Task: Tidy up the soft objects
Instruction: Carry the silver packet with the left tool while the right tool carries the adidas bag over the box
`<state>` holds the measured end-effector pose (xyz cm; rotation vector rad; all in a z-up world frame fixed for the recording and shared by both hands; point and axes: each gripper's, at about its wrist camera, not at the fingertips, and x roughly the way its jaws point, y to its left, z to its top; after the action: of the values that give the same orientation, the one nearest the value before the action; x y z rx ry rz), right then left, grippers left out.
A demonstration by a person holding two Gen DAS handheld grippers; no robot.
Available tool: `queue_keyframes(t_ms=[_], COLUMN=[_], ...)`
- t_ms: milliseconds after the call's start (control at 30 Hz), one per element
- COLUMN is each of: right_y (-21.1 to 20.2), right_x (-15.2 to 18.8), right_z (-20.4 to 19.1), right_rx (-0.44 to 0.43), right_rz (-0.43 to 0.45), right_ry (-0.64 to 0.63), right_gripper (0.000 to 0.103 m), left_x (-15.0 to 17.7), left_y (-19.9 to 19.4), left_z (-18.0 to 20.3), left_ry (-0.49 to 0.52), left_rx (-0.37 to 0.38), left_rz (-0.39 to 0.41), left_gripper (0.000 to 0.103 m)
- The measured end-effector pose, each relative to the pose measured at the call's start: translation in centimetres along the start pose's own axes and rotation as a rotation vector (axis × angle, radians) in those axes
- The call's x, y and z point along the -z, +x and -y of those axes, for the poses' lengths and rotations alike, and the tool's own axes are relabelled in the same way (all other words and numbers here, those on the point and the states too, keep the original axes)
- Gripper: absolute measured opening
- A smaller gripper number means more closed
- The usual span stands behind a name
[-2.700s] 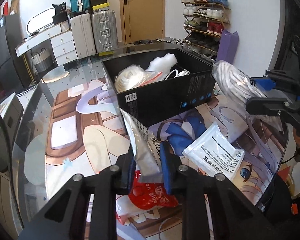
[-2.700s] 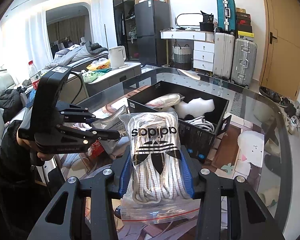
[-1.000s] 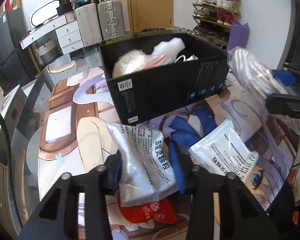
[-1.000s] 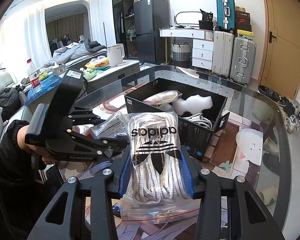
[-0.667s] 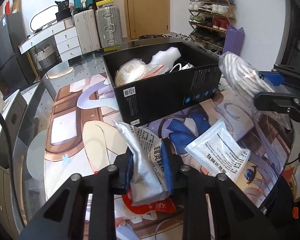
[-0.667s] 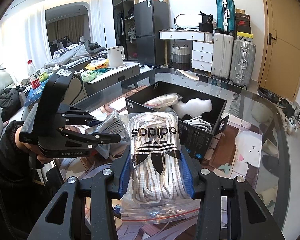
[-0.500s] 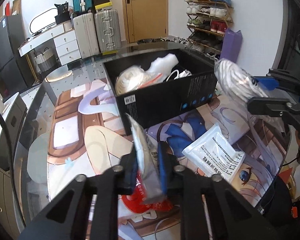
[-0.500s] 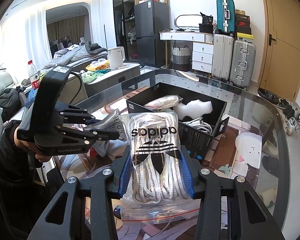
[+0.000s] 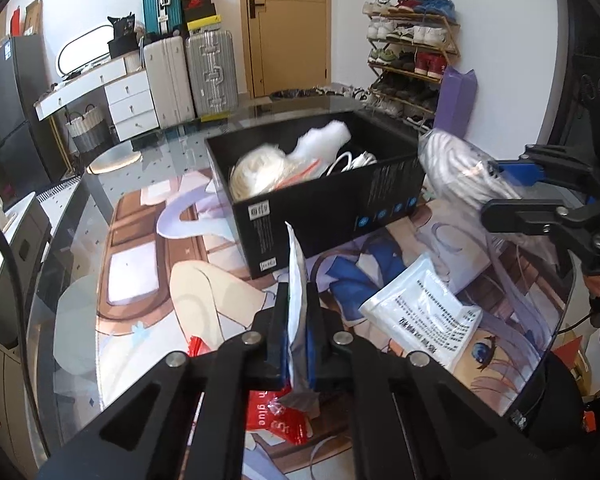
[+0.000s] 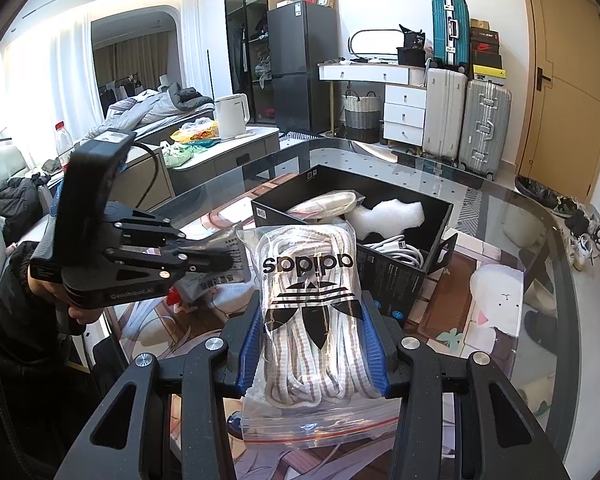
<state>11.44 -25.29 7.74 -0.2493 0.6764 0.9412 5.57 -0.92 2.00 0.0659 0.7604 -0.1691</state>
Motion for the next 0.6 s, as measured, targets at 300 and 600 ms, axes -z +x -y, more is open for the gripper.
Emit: queue_keyframes(t_ms=[300, 600], right_y=[-0.4, -0.1], right_x=[0.0, -1.1], right_z=[0.1, 0.5], right_rx=[0.017, 0.069], right_rz=[0.021, 0.036], right_ry=[0.003, 0.036], right_gripper=[0.045, 0.045], left_x=[-1.0, -3.3], left_y=[-2.3, -3.9], left_z=[-0.4, -1.7], left_ry=[-0.022, -0.07], left_rx=[0.03, 0.059], left_rz=[0.059, 0.125], left_gripper=[0.003, 0.003])
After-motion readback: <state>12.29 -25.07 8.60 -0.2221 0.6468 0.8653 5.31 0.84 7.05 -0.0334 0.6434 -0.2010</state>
